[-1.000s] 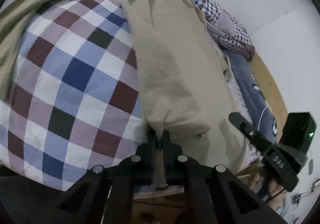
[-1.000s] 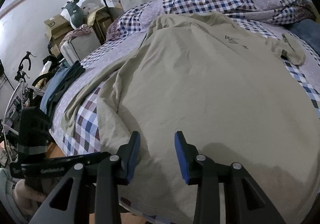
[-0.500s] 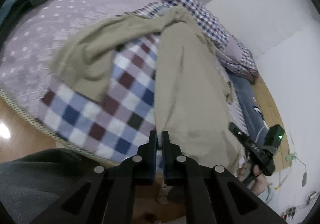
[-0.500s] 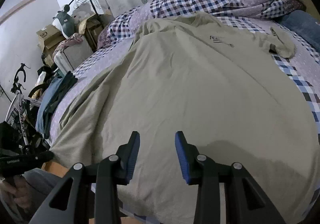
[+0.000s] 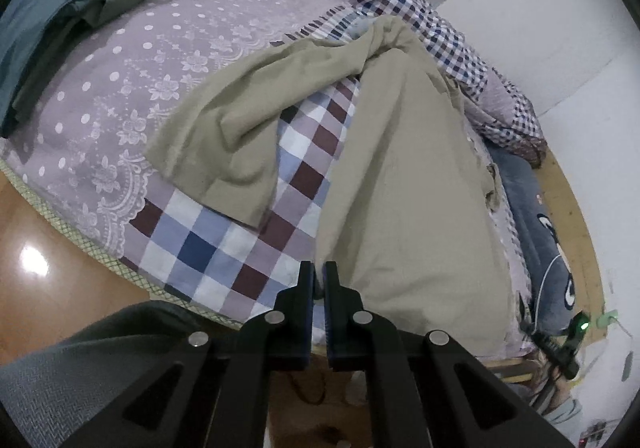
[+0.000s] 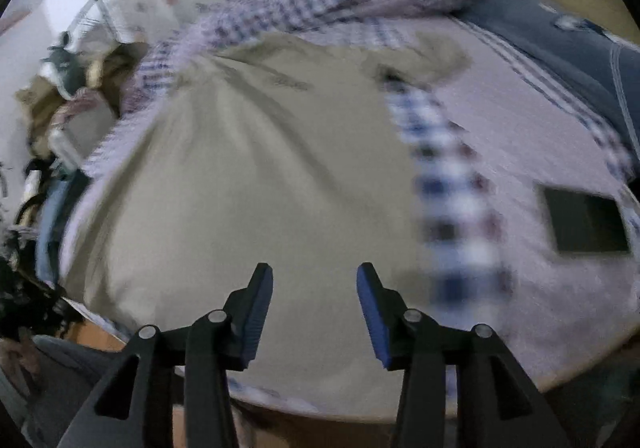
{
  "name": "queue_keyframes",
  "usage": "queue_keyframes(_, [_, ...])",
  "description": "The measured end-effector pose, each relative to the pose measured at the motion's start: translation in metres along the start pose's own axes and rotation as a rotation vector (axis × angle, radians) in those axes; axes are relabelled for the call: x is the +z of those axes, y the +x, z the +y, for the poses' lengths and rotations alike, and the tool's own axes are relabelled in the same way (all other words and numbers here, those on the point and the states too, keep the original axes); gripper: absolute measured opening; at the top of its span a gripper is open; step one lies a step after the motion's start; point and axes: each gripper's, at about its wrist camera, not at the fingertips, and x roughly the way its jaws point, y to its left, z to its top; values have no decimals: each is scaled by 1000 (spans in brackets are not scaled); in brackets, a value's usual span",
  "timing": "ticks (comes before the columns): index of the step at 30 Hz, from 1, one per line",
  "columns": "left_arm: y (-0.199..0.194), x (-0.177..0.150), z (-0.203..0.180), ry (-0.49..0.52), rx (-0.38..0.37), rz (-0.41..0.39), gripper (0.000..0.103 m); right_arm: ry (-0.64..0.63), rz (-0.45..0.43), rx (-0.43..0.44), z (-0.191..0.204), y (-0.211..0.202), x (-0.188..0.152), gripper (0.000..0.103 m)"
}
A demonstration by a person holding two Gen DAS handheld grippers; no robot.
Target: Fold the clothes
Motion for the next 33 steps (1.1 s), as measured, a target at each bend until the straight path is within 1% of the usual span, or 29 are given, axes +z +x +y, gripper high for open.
queue_keyframes(1, [-1, 0, -2, 3, -3, 2, 3, 12, 23, -15, -12, -3, -5, 48])
queue_keyframes(4, [-4, 0, -10, 30, 4, 2, 3, 5, 108, -22, -26, 0, -18, 48])
queue_keyframes(10, [-5, -1, -20, 72, 30, 4, 3, -66, 228, -55, -25, 17, -32, 48])
queue_keyframes(13, [1, -2, -21, 76, 50, 19, 3, -74, 266, -62, -25, 27, -34, 47])
queue_keyframes(14, [3, -2, -21, 71, 53, 27, 3, -77, 278, -65, -25, 31, -34, 47])
queue_keyframes(15, [4, -2, -20, 63, 55, 31, 3, -85, 290, -70, -23, 36, -35, 44])
queue_keyframes(16, [4, -2, -20, 59, 55, 31, 3, -96, 295, -70, -21, 39, -35, 39])
queue_keyframes(17, [3, -1, -20, 59, 57, 31, 3, -106, 295, -66, -19, 41, -34, 20])
queue_keyframes(18, [2, 0, -20, 64, 61, 31, 3, -115, 296, -62, -16, 42, -34, 5])
queue_keyframes(20, [-2, 1, -21, 75, 69, 32, 3, -129, 287, -60, -14, 39, -34, 4])
queue_keyframes(23, [-11, 1, -23, 97, 71, 39, 3, -162, 277, -78, -14, 21, -33, 4])
queue_keyframes(27, [-23, 0, -27, 118, 57, 62, 3, -152, 223, -93, -25, -17, -26, 4])
queue_keyframes(30, [-29, -2, -30, 133, 52, 82, 3, -162, 191, -105, -24, -47, -15, 4])
queue_keyframes(33, [-11, -6, -25, 148, 119, 130, 3, -195, 192, -169, -24, -60, -5, 4])
